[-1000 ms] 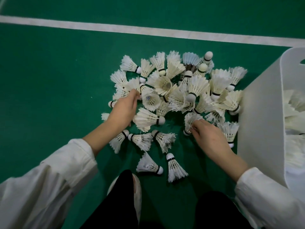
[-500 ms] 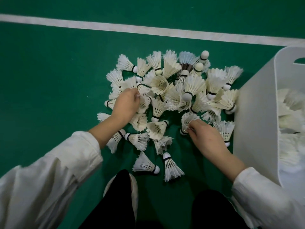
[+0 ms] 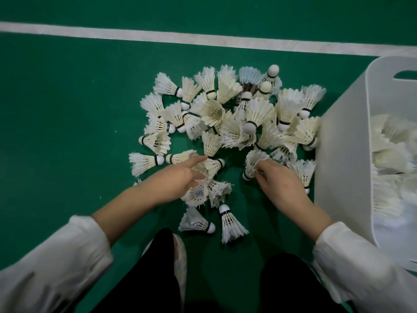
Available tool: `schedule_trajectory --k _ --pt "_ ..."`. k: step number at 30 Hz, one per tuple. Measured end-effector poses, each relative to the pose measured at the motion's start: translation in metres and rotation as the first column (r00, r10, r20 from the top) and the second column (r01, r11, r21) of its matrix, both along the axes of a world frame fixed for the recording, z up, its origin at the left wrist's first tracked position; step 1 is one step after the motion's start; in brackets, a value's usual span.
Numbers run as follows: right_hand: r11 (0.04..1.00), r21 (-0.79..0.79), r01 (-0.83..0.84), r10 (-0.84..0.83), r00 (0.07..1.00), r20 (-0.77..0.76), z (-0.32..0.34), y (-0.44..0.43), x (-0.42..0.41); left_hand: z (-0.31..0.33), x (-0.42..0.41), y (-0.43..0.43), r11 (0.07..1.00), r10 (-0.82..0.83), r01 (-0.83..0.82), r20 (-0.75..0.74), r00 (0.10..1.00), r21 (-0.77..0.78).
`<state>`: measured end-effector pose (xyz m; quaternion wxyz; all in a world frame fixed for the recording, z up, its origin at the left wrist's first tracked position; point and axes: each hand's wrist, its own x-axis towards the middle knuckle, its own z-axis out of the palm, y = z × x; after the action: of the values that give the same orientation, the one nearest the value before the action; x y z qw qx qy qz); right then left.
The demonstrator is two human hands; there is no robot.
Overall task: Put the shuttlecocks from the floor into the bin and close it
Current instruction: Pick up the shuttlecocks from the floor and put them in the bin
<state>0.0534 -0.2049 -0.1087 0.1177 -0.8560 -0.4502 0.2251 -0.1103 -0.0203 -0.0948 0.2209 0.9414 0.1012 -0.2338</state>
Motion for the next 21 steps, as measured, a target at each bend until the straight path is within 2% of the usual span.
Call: schedule_trajectory --k 6,11,14,18,21 --pt "1.000 0.014 0.012 -0.012 1.000 -0.019 0.001 -0.003 0.001 -0.011 0.014 0.000 0.994 0.001 0.000 -0.013 1.000 0.106" --pt "0.998 0.062 0.022 -0.019 0.999 -0.043 0.012 -0.002 0.003 0.010 0.017 0.002 0.995 0.092 -0.092 0.020 0.996 0.032" --pt "0.990 0.131 0.045 -0.040 0.998 -0.040 0.033 -0.002 0.009 0.041 0.024 0.004 0.992 0.125 -0.128 0.104 0.987 0.016" --pt "0.958 0.262 0.116 -0.112 0.993 -0.029 0.080 -0.012 0.025 0.094 0.057 -0.002 0.997 0.055 -0.064 0.180 0.982 0.046" --pt "0.923 0.336 0.186 -0.191 0.981 -0.018 0.126 -0.033 0.043 0.133 0.096 -0.018 0.989 -0.104 0.076 0.221 0.970 0.128"
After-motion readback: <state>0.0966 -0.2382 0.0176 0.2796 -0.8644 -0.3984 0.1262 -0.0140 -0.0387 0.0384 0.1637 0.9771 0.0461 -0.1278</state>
